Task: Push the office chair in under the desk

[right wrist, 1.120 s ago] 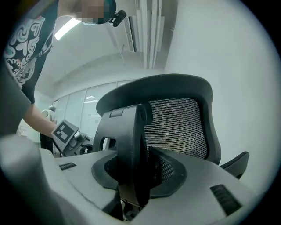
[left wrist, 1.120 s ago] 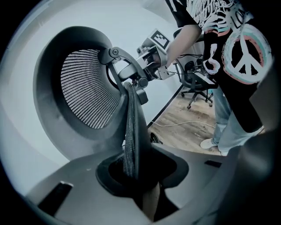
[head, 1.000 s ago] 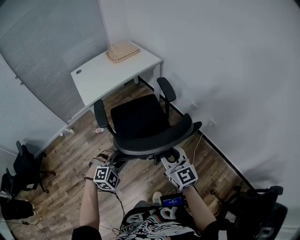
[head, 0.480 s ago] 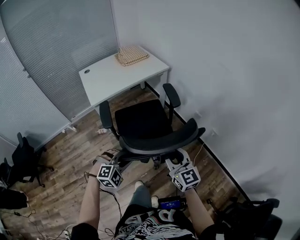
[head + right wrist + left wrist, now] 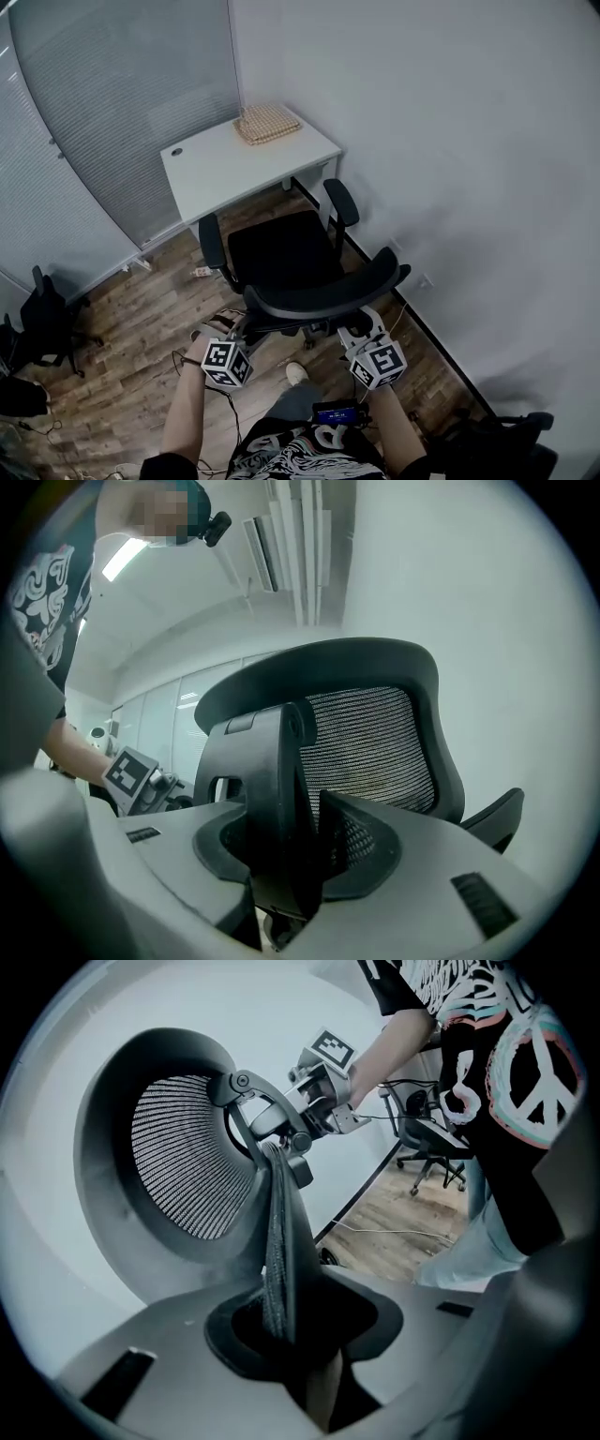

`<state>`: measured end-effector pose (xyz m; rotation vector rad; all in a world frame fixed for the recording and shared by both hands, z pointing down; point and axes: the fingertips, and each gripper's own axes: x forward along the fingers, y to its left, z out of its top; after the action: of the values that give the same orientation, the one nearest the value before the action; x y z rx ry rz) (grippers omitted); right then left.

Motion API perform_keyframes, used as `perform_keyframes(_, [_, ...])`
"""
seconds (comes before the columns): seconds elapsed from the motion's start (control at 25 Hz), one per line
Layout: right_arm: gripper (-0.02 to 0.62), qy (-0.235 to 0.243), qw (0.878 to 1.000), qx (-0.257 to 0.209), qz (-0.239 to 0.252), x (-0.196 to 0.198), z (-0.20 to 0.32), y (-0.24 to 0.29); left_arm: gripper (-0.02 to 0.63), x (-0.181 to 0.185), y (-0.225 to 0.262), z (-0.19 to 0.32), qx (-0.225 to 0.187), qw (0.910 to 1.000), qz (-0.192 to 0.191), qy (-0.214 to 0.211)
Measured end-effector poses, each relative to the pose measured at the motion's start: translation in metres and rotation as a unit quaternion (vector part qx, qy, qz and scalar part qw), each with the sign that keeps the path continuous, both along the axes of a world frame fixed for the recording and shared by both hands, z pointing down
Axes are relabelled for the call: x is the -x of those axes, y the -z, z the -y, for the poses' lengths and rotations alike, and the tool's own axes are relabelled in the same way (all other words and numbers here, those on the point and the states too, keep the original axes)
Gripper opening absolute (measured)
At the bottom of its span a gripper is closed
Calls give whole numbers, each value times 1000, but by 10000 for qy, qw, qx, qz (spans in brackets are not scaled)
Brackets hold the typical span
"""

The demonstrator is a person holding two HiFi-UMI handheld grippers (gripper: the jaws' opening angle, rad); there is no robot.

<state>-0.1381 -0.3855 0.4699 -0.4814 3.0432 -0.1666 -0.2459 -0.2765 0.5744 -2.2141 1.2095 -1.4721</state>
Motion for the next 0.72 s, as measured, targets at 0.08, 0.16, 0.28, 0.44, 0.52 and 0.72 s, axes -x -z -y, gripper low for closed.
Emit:
perform_keyframes(0.08, [153,-4,10000,-59,69,-1,5,3,129,-1,2,4,-44,10000,22,4])
perform_keyframes(0.16, [153,-2,9999,-90,137,-4,9,3,129,-4,2,7,-52,10000,14,27])
perform_keyframes(0.28, [153,76,9998,-116,140,-2,17,4,129,-5,3,14,-14,10000,-23,79])
perform_keyframes(0.44, [153,183,9997,-121,132,-2,28,4,129,-7,4,22,-12,9998,-33,186])
perform_keyframes(0.52, [153,240,9996,-108,121,-2,35,3,129,-8,3,28,-14,9997,-20,231])
perform_keyframes(0.72, [153,299,9995,-26,109,2,52,3,129,-7,3,42,-3,9996,-16,296])
